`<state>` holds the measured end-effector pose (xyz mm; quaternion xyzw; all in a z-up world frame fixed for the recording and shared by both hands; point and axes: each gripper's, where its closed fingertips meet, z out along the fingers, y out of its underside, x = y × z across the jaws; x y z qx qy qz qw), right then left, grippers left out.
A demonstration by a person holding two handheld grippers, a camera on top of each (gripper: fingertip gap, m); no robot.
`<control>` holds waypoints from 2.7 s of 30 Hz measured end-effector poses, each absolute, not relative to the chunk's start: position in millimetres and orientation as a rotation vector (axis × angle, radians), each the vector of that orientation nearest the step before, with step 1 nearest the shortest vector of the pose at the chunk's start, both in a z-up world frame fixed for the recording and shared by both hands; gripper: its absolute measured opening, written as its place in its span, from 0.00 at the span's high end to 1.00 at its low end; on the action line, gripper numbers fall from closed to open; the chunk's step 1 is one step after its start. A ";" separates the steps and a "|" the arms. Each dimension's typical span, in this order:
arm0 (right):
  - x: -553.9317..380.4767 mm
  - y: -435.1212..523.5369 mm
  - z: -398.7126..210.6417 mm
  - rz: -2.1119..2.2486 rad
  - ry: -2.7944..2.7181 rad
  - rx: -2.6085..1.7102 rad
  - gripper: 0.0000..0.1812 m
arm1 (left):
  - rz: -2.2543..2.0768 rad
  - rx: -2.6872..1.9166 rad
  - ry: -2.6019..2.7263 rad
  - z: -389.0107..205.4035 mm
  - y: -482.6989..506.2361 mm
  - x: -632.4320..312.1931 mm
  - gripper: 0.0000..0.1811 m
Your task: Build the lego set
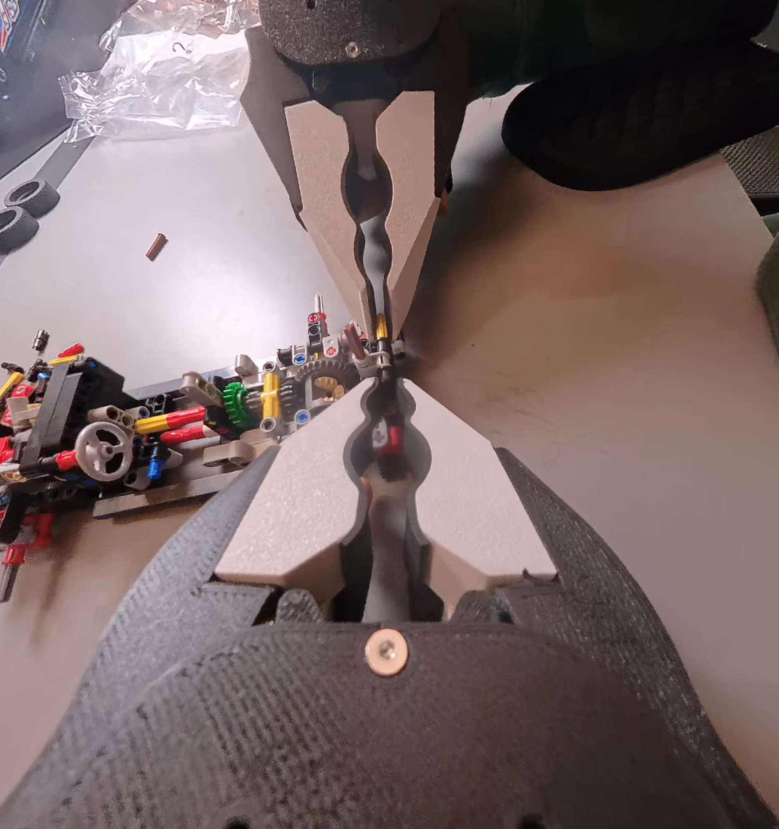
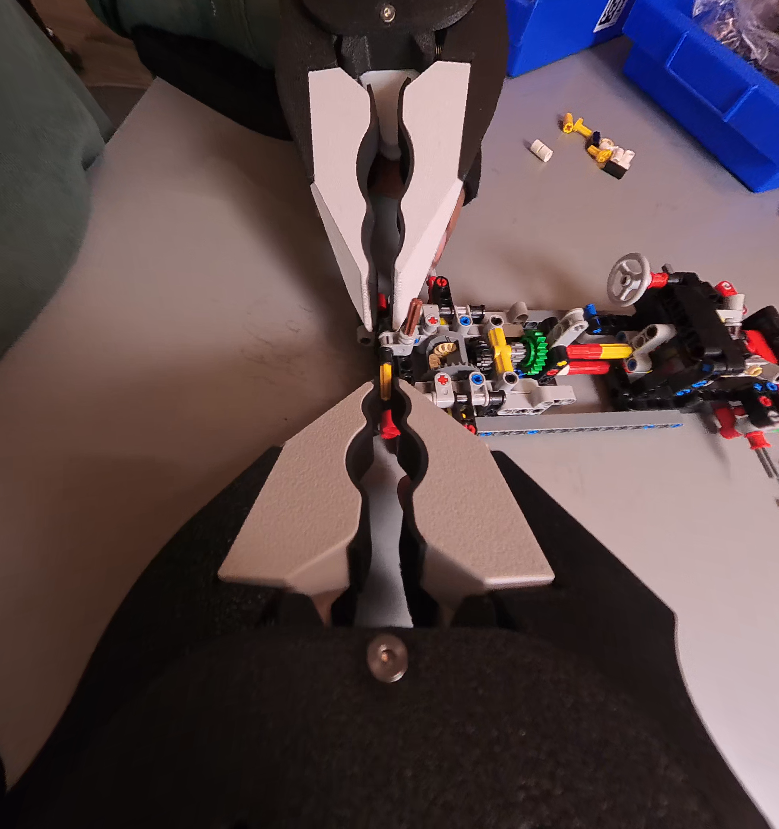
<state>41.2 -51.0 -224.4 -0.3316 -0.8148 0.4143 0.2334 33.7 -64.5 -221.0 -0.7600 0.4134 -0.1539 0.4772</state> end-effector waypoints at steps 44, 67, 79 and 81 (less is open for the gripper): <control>22.9 -48.4 -224.2 1.246 -2.264 -0.907 1.00 | -0.235 -1.943 0.890 -225.7 -46.9 18.2 0.92; 17.7 -44.9 -223.6 1.218 -2.245 -0.928 0.99 | -0.234 -1.920 0.866 -219.7 -48.6 12.9 0.88; 25.9 -39.5 -223.2 1.176 -2.254 -0.911 0.96 | -0.313 -1.931 0.865 -220.7 -50.4 13.9 0.97; 27.6 -38.8 -223.2 1.177 -2.263 -0.908 0.96 | -0.314 -1.928 0.876 -220.7 -50.0 15.4 0.97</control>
